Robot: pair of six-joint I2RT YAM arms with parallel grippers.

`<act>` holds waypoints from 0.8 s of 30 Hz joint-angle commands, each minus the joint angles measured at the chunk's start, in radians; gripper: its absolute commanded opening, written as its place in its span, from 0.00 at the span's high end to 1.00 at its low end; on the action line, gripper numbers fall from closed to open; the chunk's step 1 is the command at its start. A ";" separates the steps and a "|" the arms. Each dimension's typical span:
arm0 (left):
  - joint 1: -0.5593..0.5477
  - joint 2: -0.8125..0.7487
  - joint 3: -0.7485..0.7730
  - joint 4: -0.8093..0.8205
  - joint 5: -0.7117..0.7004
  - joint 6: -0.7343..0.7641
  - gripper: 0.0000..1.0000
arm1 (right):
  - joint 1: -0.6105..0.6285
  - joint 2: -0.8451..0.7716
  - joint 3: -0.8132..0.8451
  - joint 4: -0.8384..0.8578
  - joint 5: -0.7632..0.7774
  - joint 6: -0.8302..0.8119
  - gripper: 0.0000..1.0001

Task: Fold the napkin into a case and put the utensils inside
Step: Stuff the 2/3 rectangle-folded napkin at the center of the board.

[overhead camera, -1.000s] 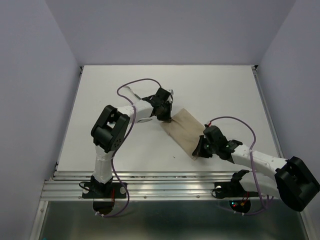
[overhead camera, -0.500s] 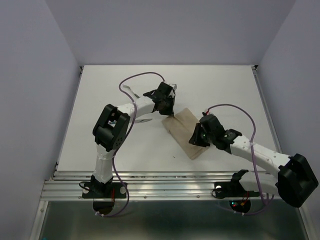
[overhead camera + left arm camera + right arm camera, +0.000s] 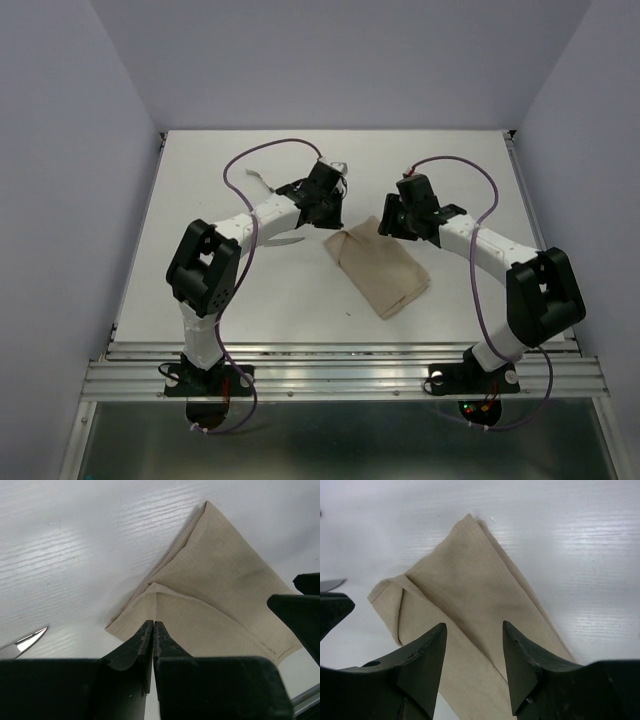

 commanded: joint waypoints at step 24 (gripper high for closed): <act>-0.131 0.028 -0.021 -0.088 -0.283 -0.048 0.54 | -0.104 0.340 0.255 0.030 -0.247 -0.234 0.32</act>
